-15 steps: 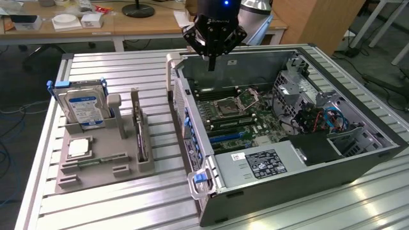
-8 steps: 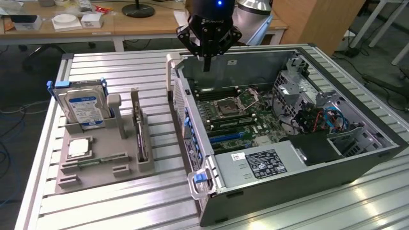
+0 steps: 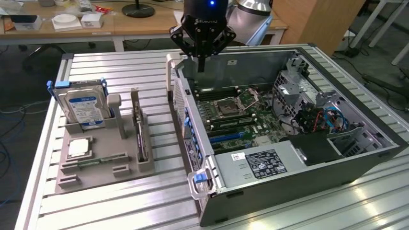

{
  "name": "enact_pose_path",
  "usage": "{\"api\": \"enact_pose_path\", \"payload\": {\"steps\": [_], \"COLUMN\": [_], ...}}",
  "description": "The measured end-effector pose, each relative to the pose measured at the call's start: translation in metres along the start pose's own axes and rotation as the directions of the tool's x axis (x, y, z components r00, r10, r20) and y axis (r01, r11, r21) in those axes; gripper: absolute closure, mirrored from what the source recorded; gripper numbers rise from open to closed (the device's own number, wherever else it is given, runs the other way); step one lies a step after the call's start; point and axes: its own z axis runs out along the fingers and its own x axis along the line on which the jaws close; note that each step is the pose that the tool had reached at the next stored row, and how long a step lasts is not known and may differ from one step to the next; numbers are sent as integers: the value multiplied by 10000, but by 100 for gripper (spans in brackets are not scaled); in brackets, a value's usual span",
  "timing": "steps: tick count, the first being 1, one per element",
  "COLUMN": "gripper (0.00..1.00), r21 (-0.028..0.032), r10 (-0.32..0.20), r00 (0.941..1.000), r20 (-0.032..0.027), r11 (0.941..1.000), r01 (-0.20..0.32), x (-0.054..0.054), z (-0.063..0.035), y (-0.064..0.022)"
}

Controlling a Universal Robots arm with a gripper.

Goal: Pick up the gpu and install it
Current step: 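Reach for the gpu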

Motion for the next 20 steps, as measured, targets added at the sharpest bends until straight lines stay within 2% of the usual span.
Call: {"api": "enact_pose_path", "payload": {"steps": [11, 20], "gripper": [90, 90], "r21": [0, 0], "r10": [0, 0], "r00": [10000, 10000], "r20": [-1, -3], "r11": [10000, 10000], "r01": [0, 0], "x": [175, 270], "z": [-1, 0], "y": [-25, -40]}}
